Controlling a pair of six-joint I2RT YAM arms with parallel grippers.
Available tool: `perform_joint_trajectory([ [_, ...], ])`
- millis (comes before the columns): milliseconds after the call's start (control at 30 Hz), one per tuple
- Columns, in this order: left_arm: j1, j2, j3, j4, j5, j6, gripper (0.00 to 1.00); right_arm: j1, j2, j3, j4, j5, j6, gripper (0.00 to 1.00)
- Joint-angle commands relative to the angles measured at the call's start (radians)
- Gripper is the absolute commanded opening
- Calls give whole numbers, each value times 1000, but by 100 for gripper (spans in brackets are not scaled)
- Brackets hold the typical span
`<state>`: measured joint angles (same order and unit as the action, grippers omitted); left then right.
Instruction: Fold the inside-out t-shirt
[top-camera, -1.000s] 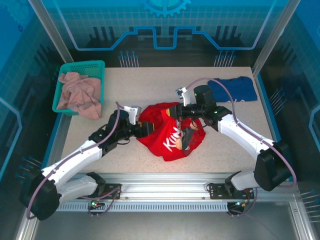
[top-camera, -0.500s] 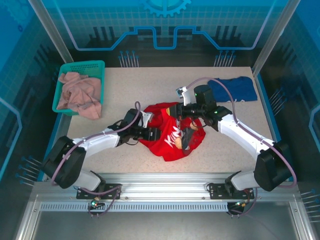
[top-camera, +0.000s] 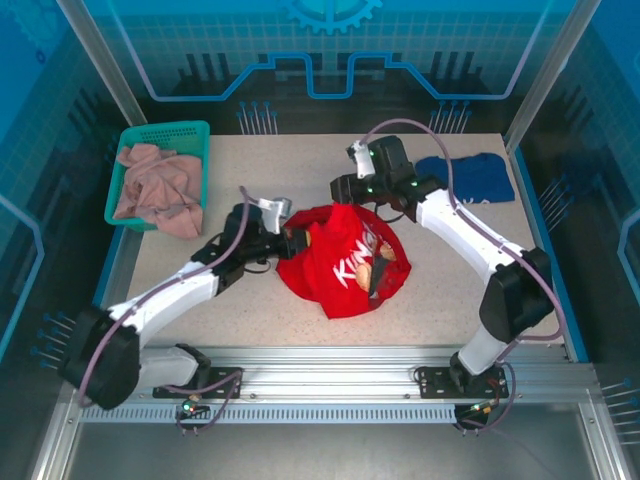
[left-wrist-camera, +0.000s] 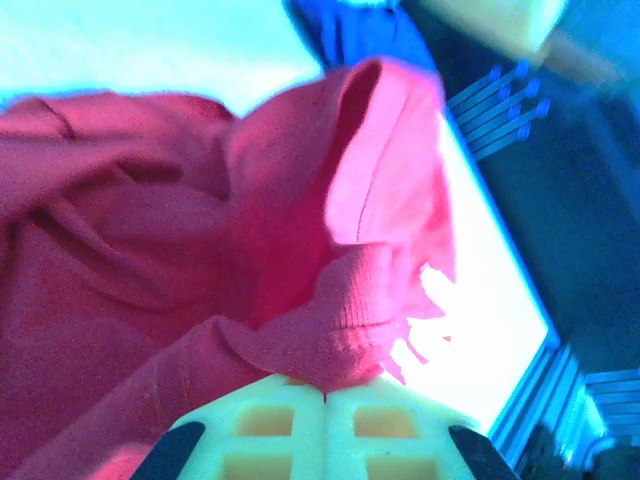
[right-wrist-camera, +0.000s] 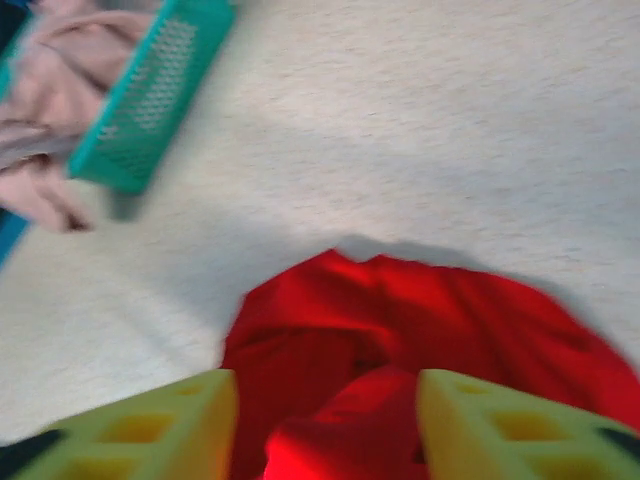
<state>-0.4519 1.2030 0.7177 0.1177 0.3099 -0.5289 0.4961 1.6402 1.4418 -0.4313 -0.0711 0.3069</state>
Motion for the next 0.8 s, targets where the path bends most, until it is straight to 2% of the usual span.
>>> perform_joint_trajectory([
  [0, 12, -59, -15, -34, -93, -107, 0, 9, -145, -128, -145, 140, -130, 74],
  [67, 15, -71, -10, -56, -110, -117, 0, 51, -269, -277, -121, 86, -156, 79],
  [133, 21, -78, -3, -75, -120, -128, 0, 123, -353, -406, -108, 71, -131, 81],
  [267, 27, -87, 20, -108, -131, -131, 0, 266, -453, -643, -16, 107, -33, 83],
  [433, 29, -97, 37, -129, -141, -132, 0, 322, -501, -847, 200, 92, 30, 84],
  [500, 29, -106, 43, -137, -141, -132, 0, 326, -467, -890, 262, 147, 32, 82],
  [533, 29, -114, 43, -136, -142, -134, 0, 319, -438, -889, 283, 179, 23, 75],
  [567, 28, -123, 45, -136, -143, -134, 0, 306, -412, -871, 293, 191, 5, 60],
  [667, 30, -151, 68, -147, -144, -132, 0, 256, -404, -754, 222, 198, -76, 4],
  [700, 30, -161, 81, -148, -136, -128, 0, 236, -423, -702, 161, 234, -99, 0],
  [767, 10, -192, 119, -136, -114, -104, 0, 181, -485, -571, -8, 321, -153, 0],
])
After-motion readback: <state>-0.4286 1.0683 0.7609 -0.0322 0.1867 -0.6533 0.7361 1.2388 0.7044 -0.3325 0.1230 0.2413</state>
